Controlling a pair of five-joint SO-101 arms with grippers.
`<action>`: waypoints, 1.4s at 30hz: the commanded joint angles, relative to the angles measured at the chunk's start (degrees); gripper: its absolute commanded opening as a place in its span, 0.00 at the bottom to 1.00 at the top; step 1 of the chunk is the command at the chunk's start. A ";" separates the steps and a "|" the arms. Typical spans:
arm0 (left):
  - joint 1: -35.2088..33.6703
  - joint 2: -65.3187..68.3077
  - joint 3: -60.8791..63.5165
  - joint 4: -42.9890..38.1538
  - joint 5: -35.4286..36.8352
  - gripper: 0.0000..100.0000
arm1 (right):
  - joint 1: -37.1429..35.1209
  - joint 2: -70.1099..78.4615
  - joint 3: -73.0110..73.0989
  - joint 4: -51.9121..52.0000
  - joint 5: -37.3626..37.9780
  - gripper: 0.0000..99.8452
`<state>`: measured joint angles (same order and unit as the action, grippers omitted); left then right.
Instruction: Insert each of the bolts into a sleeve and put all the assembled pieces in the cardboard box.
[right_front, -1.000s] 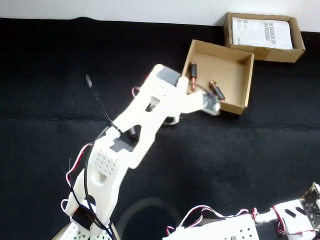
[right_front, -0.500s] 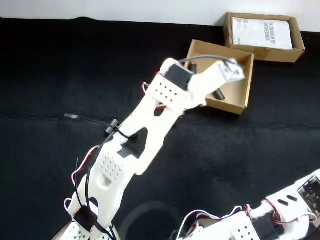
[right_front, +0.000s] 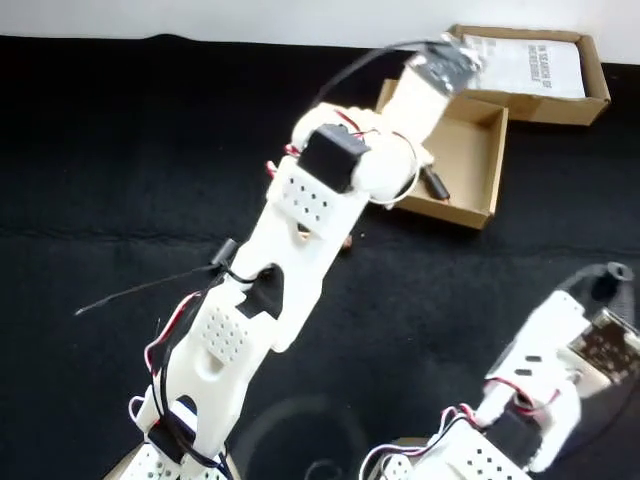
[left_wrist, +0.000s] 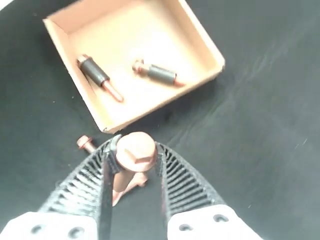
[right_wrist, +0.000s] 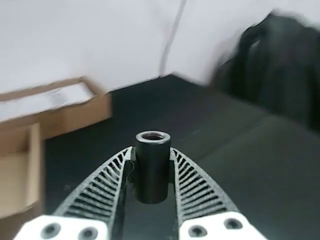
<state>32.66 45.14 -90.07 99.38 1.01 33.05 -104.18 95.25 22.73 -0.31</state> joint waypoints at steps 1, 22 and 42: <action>-0.48 -0.48 -3.30 -0.18 7.47 0.01 | -9.19 -0.84 0.75 4.62 -3.16 0.01; -5.67 -5.41 -5.41 -1.85 19.78 0.01 | -45.05 -0.48 0.75 6.81 -3.87 0.01; -15.43 -30.29 -5.05 2.02 11.87 0.01 | -61.85 -0.48 0.75 13.41 -3.69 0.01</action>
<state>19.03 20.44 -93.49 101.23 13.93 -28.48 -104.18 95.25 36.00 -4.00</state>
